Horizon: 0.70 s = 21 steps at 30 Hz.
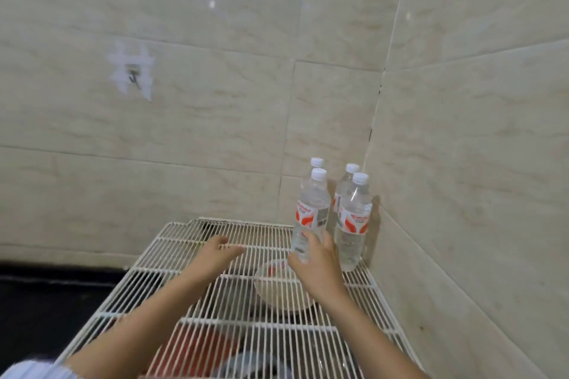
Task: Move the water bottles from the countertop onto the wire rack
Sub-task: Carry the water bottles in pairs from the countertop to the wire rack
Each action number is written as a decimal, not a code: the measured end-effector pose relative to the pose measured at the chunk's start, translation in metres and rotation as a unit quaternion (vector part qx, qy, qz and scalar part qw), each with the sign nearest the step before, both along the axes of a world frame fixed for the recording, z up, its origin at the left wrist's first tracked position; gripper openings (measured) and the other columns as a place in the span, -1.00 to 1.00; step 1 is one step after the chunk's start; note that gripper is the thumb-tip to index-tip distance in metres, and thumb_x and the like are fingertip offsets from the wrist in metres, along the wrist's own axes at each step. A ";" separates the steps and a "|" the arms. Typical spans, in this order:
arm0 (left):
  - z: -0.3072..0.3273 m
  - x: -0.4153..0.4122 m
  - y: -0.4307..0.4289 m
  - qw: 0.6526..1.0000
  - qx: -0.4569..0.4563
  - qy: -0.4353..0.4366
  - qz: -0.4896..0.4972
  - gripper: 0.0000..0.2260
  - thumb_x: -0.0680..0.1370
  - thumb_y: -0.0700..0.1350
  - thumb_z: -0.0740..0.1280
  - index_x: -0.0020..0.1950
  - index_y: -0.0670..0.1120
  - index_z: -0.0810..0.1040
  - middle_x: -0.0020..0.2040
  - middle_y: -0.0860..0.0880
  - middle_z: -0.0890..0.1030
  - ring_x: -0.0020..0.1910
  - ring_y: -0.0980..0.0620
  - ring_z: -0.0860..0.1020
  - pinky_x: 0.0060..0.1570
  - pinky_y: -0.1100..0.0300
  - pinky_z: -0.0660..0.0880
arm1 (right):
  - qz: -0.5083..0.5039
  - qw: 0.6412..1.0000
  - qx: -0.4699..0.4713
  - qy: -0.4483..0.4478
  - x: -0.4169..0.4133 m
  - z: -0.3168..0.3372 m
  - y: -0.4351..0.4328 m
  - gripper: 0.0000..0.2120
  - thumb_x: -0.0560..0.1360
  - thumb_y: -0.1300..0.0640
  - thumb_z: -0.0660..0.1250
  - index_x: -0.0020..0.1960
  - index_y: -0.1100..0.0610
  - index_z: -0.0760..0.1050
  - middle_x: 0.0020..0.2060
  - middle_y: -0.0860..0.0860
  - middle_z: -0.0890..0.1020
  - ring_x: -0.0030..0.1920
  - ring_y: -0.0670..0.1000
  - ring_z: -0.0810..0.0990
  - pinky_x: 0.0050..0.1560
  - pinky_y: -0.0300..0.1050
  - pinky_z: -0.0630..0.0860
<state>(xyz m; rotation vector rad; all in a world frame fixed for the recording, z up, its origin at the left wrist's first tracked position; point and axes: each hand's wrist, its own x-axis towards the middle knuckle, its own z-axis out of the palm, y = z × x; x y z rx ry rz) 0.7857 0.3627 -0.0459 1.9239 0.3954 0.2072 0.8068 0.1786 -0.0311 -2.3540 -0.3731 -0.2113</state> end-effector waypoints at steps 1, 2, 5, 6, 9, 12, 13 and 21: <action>-0.004 -0.016 0.012 1.000 -0.007 -0.004 0.018 -0.55 0.52 -0.08 0.29 0.37 -0.19 0.31 0.36 -0.21 0.39 0.29 -0.16 0.41 0.14 0.01 0.40 | 0.028 1.000 0.002 0.009 -0.007 -0.002 0.012 -0.46 0.50 0.02 0.25 0.42 0.05 0.20 0.51 0.07 -0.01 0.50 0.08 0.01 0.45 -0.03 0.08; -0.006 -0.036 0.022 0.999 -0.014 -0.016 0.040 -0.58 0.53 -0.08 0.28 0.35 -0.18 0.33 0.35 -0.20 0.40 0.28 -0.15 0.41 0.10 0.04 0.40 | 0.054 0.998 0.005 0.015 -0.014 -0.003 0.024 -0.46 0.50 0.01 0.25 0.43 0.03 0.18 0.51 0.05 -0.04 0.51 0.07 -0.02 0.45 -0.04 0.08; -0.013 -0.096 0.057 0.991 -0.055 -0.035 0.114 -0.66 0.54 -0.08 0.27 0.29 -0.16 0.39 0.21 -0.11 0.47 0.25 -0.12 0.43 0.16 0.02 0.38 | 0.111 0.993 0.006 0.047 -0.037 -0.011 0.069 -0.48 0.52 0.00 0.23 0.43 0.03 0.19 0.52 0.04 -0.05 0.51 0.06 -0.04 0.44 -0.03 0.11; -0.017 -0.116 0.068 0.987 -0.064 -0.041 0.139 -0.68 0.54 -0.09 0.27 0.26 -0.16 0.42 0.18 -0.10 0.49 0.22 -0.11 0.45 0.16 0.01 0.38 | 0.121 0.991 -0.001 0.062 -0.050 -0.015 0.083 -0.49 0.52 0.00 0.23 0.43 0.03 0.20 0.52 0.04 -0.04 0.51 0.07 -0.02 0.44 -0.01 0.13; -0.028 -0.175 0.095 0.966 -0.049 -0.113 0.228 -0.76 0.53 -0.17 0.27 0.18 -0.19 0.49 0.08 -0.11 0.54 0.10 -0.07 0.48 0.08 0.06 0.39 | 0.140 0.988 0.002 0.062 -0.093 -0.028 0.116 -0.52 0.52 0.00 0.22 0.41 0.04 0.23 0.51 0.05 0.00 0.50 0.07 0.02 0.43 0.00 0.15; -0.034 -0.235 0.118 0.947 -0.052 -0.146 0.283 -0.81 0.53 -0.21 0.25 0.13 -0.19 0.50 0.03 -0.11 0.53 0.07 -0.04 0.46 0.06 0.08 0.38 | 0.154 0.988 0.004 0.011 -0.134 -0.030 0.136 -0.56 0.52 0.06 0.23 0.38 0.07 0.30 0.50 0.08 0.08 0.50 0.06 0.05 0.43 -0.07 0.10; -0.039 -0.257 0.126 0.943 -0.054 -0.145 0.293 -0.81 0.54 -0.21 0.25 0.13 -0.19 0.50 0.03 -0.11 0.52 0.06 -0.03 0.45 0.05 0.08 0.38 | 0.161 0.987 0.003 -0.004 -0.148 -0.030 0.142 -0.57 0.51 0.08 0.23 0.37 0.09 0.31 0.49 0.09 0.11 0.49 0.07 0.06 0.43 -0.09 0.09; -0.114 -0.471 0.202 0.898 -0.071 -0.070 0.427 -0.89 0.50 -0.28 0.29 0.01 -0.26 0.50 -0.01 -0.22 0.53 0.04 -0.14 0.49 -0.01 0.14 0.31 | 0.264 0.964 0.004 -0.023 -0.308 -0.082 0.224 -0.65 0.51 0.12 0.25 0.29 0.11 0.43 0.37 0.05 0.32 0.42 0.02 0.20 0.38 -0.13 0.18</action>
